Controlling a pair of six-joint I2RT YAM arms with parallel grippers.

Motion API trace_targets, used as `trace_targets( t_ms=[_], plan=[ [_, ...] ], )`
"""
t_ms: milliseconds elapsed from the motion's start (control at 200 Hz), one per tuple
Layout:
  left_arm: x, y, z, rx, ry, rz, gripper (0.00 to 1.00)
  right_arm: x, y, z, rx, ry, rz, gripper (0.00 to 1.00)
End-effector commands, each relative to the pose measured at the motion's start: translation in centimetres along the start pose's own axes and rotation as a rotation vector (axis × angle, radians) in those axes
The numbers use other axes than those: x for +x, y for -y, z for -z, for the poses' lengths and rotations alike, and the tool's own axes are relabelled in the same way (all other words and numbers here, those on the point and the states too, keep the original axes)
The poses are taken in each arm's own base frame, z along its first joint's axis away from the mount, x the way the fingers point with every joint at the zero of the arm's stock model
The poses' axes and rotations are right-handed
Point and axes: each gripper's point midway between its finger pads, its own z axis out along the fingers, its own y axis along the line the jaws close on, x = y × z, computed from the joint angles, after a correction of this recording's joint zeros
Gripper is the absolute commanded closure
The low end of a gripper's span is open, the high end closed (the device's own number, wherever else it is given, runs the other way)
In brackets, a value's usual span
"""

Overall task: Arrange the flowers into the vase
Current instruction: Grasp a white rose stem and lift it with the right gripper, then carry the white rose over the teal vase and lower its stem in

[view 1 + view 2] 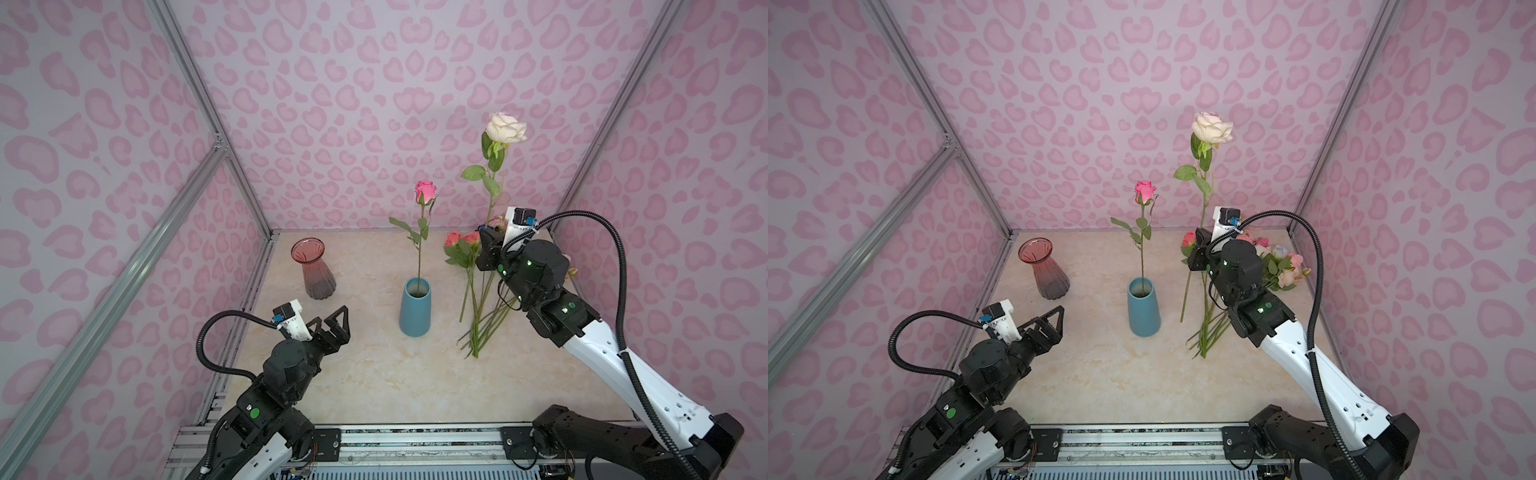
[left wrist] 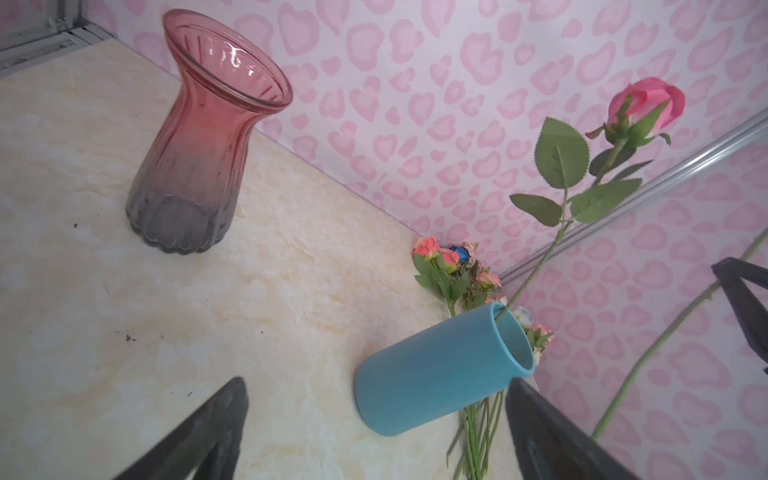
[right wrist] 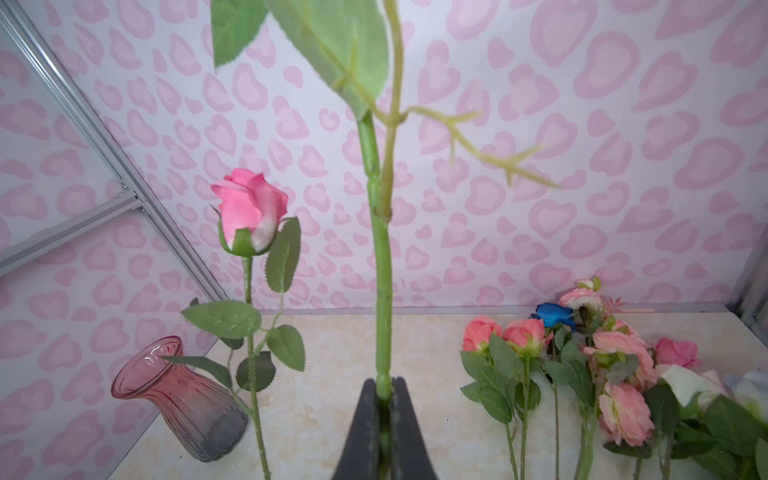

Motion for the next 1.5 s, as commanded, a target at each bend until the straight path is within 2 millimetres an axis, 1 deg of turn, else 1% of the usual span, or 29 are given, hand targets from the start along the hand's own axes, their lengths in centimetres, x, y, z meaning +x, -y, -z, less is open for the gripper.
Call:
trace_targets(
  t_ms=[0,120,195,240,335,405,535,600,705,805,965,1065,1190,1365,1495],
  plan=[
    [0.0,-2.2,0.3,-0.080,0.037,0.047,0.02,-3.2,-1.5,0.0,-0.007,0.124,0.011,0.96],
    [0.6,-2.7,0.4,-0.078,0.031,0.065,0.02,-4.6,-3.9,-0.2,-0.059,0.184,0.005,0.95],
    [0.7,-2.7,0.4,-0.074,0.027,0.068,0.02,-5.3,-5.2,-0.4,-0.085,0.216,0.002,0.95],
    [0.7,-2.7,0.4,-0.075,0.023,0.067,0.02,-5.5,-6.1,-0.6,-0.106,0.232,0.002,0.95],
    [0.7,-2.5,0.5,-0.069,0.021,0.065,0.02,-5.3,-7.4,-1.2,-0.126,0.248,0.004,0.95],
    [0.8,-2.6,0.5,-0.067,0.018,0.065,0.02,-5.0,-7.9,-1.5,-0.127,0.265,0.004,0.95],
    [1.3,-2.0,0.3,-0.039,-0.012,0.053,0.02,-4.5,-8.3,-2.7,-0.124,0.280,0.002,0.94],
    [1.4,-1.8,0.3,-0.032,-0.021,0.051,0.02,-4.2,-8.2,-3.1,-0.110,0.284,0.005,0.94],
    [1.5,-1.8,0.3,-0.028,-0.025,0.050,0.02,-3.1,-8.1,-3.6,-0.100,0.264,0.014,0.94],
    [1.6,-1.8,0.2,-0.026,-0.023,0.051,0.02,-1.7,-7.4,-3.7,-0.080,0.247,0.012,0.94],
    [1.8,-1.8,0.0,-0.027,-0.032,0.056,0.02,2.2,-5.6,-3.9,-0.038,0.181,-0.050,0.94],
    [2.1,-1.7,-0.2,-0.029,-0.050,0.045,0.02,4.3,-5.2,-4.0,-0.029,0.144,-0.080,0.94],
    [2.4,-1.8,-0.4,-0.035,-0.059,0.050,0.02,6.6,-5.4,-4.2,-0.038,0.093,-0.098,0.93],
    [2.6,-1.8,-0.6,-0.034,-0.061,0.051,0.02,8.1,-6.0,-4.3,-0.057,0.060,-0.088,0.91],
    [2.9,-1.9,-0.8,-0.040,-0.072,0.049,0.02,9.8,-6.4,-4.4,-0.065,0.021,-0.089,0.90]
  ],
)
